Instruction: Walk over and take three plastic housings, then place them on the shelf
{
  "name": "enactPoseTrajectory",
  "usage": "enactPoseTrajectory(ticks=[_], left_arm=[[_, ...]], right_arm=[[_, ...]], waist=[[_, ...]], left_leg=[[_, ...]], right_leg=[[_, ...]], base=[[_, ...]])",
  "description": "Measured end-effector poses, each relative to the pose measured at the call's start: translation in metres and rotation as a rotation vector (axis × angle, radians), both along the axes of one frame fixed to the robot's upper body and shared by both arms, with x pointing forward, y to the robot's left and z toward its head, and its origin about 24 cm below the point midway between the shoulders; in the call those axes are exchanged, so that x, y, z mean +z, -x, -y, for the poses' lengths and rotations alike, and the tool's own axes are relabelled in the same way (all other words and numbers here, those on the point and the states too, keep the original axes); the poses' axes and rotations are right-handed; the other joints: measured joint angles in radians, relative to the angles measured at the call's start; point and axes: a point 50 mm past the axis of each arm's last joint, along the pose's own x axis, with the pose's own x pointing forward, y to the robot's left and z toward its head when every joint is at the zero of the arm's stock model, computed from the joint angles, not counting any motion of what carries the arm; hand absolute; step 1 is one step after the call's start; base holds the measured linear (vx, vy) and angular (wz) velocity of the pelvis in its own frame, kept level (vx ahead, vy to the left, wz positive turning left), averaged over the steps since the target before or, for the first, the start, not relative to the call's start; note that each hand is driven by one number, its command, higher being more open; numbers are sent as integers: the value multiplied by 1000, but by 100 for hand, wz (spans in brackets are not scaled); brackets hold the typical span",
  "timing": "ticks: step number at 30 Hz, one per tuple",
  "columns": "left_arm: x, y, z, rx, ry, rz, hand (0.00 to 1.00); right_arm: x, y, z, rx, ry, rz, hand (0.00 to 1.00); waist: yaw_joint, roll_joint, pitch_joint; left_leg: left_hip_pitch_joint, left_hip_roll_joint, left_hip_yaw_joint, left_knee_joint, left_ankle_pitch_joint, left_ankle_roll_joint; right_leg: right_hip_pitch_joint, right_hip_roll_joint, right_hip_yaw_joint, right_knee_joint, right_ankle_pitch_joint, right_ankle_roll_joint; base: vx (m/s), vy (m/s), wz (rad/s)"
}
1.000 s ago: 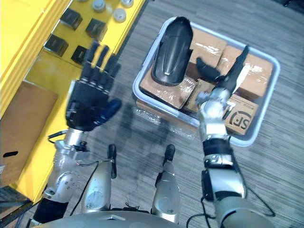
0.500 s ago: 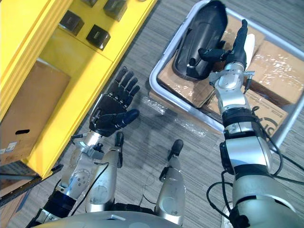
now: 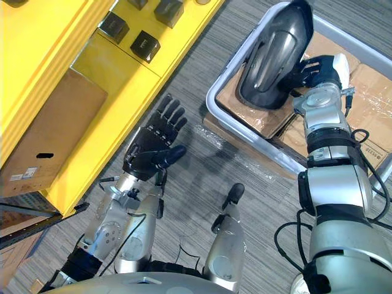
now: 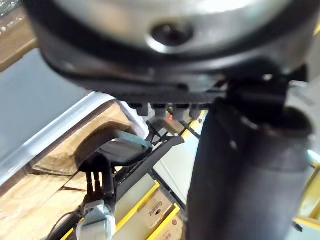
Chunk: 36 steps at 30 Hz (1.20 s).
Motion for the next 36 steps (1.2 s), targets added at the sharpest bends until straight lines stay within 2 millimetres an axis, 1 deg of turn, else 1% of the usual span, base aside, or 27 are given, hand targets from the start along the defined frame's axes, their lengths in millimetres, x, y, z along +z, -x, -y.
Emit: enactPoseTrajectory(ticks=[2, 5, 6, 8, 9, 10, 11, 12, 13, 14, 15, 17, 18, 19, 20, 21, 22, 24, 26, 28, 29, 30, 32, 34, 35, 36], left_arm=[[0, 1, -1, 2, -1, -1, 100], [0, 1, -4, 9, -6, -2, 100], [2, 2, -5, 8, -7, 8, 100], [6, 7, -7, 7, -4, 26, 100], [8, 10, -9, 7, -2, 37, 100], [11, 12, -10, 7, -5, 50, 100], [14, 13, -13, 16, -13, 67, 100], [15, 12, -14, 19, -18, 71, 100], [17, 12, -15, 32, -27, 71, 100], [18, 10, -16, 39, -32, 65, 100], [19, 8, -16, 48, -38, 56, 100], [20, 5, -18, 56, -69, 45, 100], [19, 4, -18, 54, -96, 35, 100], [15, 3, -16, 40, -131, 2, 100], [13, 3, -14, 31, -150, -20, 100], [7, 3, -11, 0, -184, -79, 100], [5, 2, -9, -12, -194, -99, 100], [2, -2, -1, -71, -233, -171, 100], [1, -6, 5, -108, -239, -210, 100], [-3, -12, 15, -122, -218, -293, 100], [-5, -18, 18, -87, -214, -331, 100], [-7, -21, 19, -69, -209, -353, 100], [-14, -32, 16, 28, -198, -433, 100], [-16, -38, 13, 87, -197, -455, 100], [-15, -41, 13, 120, -189, -461, 100], [-14, -42, 12, 133, -183, -462, 100]], right_arm=[[-11, 2, 1, -19, -12, -37, 0], [-7, 3, 3, -56, 18, -22, 0], [-13, 6, 8, -110, 21, -46, 0], [-22, 11, 11, -172, 67, -74, 0], [-26, 12, 11, -202, 82, -71, 0], [-28, 14, 12, -232, 102, -57, 0], [-24, 13, 9, -252, 125, -19, 0], [-20, 13, 8, -258, 138, 9, 0], [-6, 10, 2, -253, 173, 93, 0], [6, 9, -3, -236, 223, 162, 0], [24, 8, -10, -200, 299, 263, 0], [45, 10, -25, -127, 398, 399, 0], [50, 11, -31, -95, 437, 442, 0], [48, 14, -37, -56, 483, 473, 0], [46, 15, -39, -37, 508, 479, 0], [37, 19, -45, 10, 556, 486, 0], [34, 20, -48, 26, 570, 488, 0], [20, 22, -62, 96, 603, 491, 0], [11, 23, -71, 149, 609, 491, 0], [-6, 26, -85, 221, 616, 481, 0], [-16, 29, -94, 262, 616, 477, 0], [-21, 30, -98, 279, 616, 473, 0], [-39, 36, -117, 360, 591, 469, 0], [-49, 42, -125, 401, 576, 473, 0], [-54, 46, -128, 424, 566, 469, 0], [-56, 48, -129, 431, 560, 467, 0]], waist=[[-1, 1, -1], [0, 2, -1], [1, 2, -1], [-3, 2, -1], [-7, 2, -1], [-17, 2, -1], [-33, 1, -1], [-39, 1, -1], [-56, 1, -1], [-60, 2, -2], [-73, 2, -4], [-85, -2, -17], [-88, -4, -29], [-87, -11, -63], [-86, -13, -82], [-87, -22, -118], [-89, -27, -125], [-103, -51, -160], [-111, -63, -172], [-115, -79, -203], [-118, -86, -210], [-122, -89, -213], [-139, -101, -243], [-144, -111, -251], [-152, -118, -260], [-156, -121, -263]], left_leg=[[20, 0, 2, -32, 17, 0], [56, 0, 4, -71, 37, -1], [76, 0, 4, -92, 49, -1], [99, 0, 4, -116, 58, -1], [108, 0, 6, -124, 61, -1], [122, 0, 7, -136, 66, -1], [140, 1, 9, -149, 71, -1], [149, 1, 12, -154, 72, -1], [170, 2, 20, -164, 73, -1], [185, 3, 29, -169, 73, -1], [199, 6, 35, -176, 72, -2], [218, 19, 44, -196, 75, -6], [228, 27, 47, -203, 75, -8], [231, 36, 51, -208, 75, -14], [233, 40, 51, -213, 75, -15], [253, 48, 54, -225, 73, -19], [262, 50, 56, -225, 71, -22], [280, 51, 61, -225, 64, -26], [294, 51, 66, -225, 62, -25], [304, 51, 77, -225, 55, -28], [322, 52, 85, -225, 53, -28], [330, 52, 87, -225, 51, -28], [348, 54, 100, -225, 45, -28], [363, 57, 115, -225, 39, -29], [363, 58, 116, -225, 39, -29], [364, 58, 117, -225, 39, -29]], right_leg=[[6, 0, -1, 0, -1, -2], [23, -1, -2, 0, -1, 0], [36, -1, -7, 0, -3, 1], [49, -3, -9, 0, -4, 1], [54, -3, -9, 0, -5, 2], [63, -3, -9, -1, -5, 3], [74, -3, -9, -2, -5, 3], [81, -3, -7, -4, -5, 3], [92, -2, -1, -6, -5, 3], [103, -1, 4, -16, -4, 6], [120, 6, 7, -38, 2, 14], [136, 23, 8, -68, 8, 16], [148, 32, 8, -81, 11, 16], [151, 42, 8, -92, 12, 15], [152, 47, 8, -96, 13, 13], [171, 56, 4, -109, 14, 12], [181, 58, 4, -110, 13, 11], [208, 61, 0, -128, 13, 11], [219, 61, 1, -128, 13, 11], [220, 61, 8, -129, 13, 11], [232, 61, 13, -129, 13, 11], [239, 62, 15, -129, 13, 12], [246, 62, 21, -129, 9, 10], [251, 64, 33, -129, 9, 10], [250, 65, 33, -129, 7, 12], [250, 66, 34, -129, 7, 12]], base=[[-5, -19, 1], [5, -6, 1], [14, -16, 7], [9, -6, 3], [0, 0, 0], [0, 0, 0], [0, 0, 0], [-11, -3, -9], [-12, 0, -16], [-20, -10, -21], [-15, -17, -18], [-2, -34, -16], [26, -47, -16], [40, -42, -9], [116, -56, -6], [126, -41, -3], [138, -36, -2], [68, -15, 0], [29, -8, -5], [3, -7, -15], [0, -7, -14], [-30, -13, -15], [-50, -15, -17], [-57, -18, -18], [-55, -18, -11], [-40, -17, -5]])
